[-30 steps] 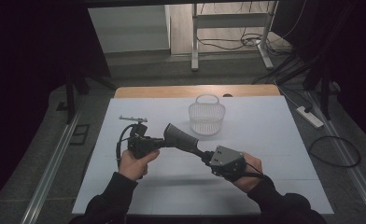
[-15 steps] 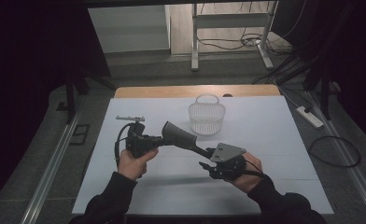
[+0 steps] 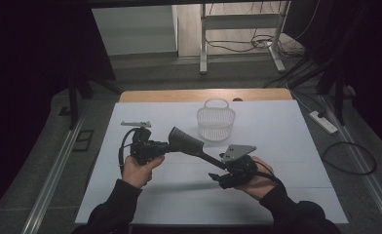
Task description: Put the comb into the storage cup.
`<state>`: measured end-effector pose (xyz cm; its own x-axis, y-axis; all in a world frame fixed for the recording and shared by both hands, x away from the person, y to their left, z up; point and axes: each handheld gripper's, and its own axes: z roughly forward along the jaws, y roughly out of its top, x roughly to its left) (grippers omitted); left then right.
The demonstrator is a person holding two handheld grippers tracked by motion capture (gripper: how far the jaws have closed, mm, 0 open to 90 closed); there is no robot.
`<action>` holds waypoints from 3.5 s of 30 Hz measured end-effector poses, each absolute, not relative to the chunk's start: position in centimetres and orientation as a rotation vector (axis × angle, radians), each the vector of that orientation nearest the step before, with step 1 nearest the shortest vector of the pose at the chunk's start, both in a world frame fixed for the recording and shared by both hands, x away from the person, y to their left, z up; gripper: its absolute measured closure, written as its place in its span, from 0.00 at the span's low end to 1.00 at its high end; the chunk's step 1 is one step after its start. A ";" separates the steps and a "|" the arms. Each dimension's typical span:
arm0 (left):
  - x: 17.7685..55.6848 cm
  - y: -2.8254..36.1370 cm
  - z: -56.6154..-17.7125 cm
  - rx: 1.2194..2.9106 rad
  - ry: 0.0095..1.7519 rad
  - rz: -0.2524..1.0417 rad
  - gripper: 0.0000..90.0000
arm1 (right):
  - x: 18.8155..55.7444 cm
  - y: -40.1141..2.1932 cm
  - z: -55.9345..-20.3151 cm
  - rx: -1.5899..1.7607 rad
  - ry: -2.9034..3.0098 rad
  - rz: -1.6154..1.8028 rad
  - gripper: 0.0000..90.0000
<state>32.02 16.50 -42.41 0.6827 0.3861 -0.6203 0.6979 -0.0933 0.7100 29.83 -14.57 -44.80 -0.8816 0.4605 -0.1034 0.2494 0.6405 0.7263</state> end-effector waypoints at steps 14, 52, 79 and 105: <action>32.0 17.0 -42.2 1.723 0.883 -0.287 0.92 | 30.5 -14.7 -45.3 0.658 2.636 1.024 0.06; 33.8 19.6 -40.5 1.678 0.931 -0.198 0.92 | 29.2 -20.4 -45.3 0.838 2.607 1.022 0.00; 36.5 19.8 -38.8 1.671 0.953 -0.157 0.92 | 27.4 -24.5 -45.5 0.988 2.542 0.968 0.00; 39.2 19.7 -37.6 1.673 0.994 -0.130 0.92 | 25.1 -29.5 -44.7 1.238 2.398 0.919 0.00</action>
<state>39.19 19.70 -37.58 0.6382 0.5371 -0.5516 0.6607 -0.0144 0.7505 25.14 -29.55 -44.68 -0.5886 0.8077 0.0331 0.6230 0.4271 0.6553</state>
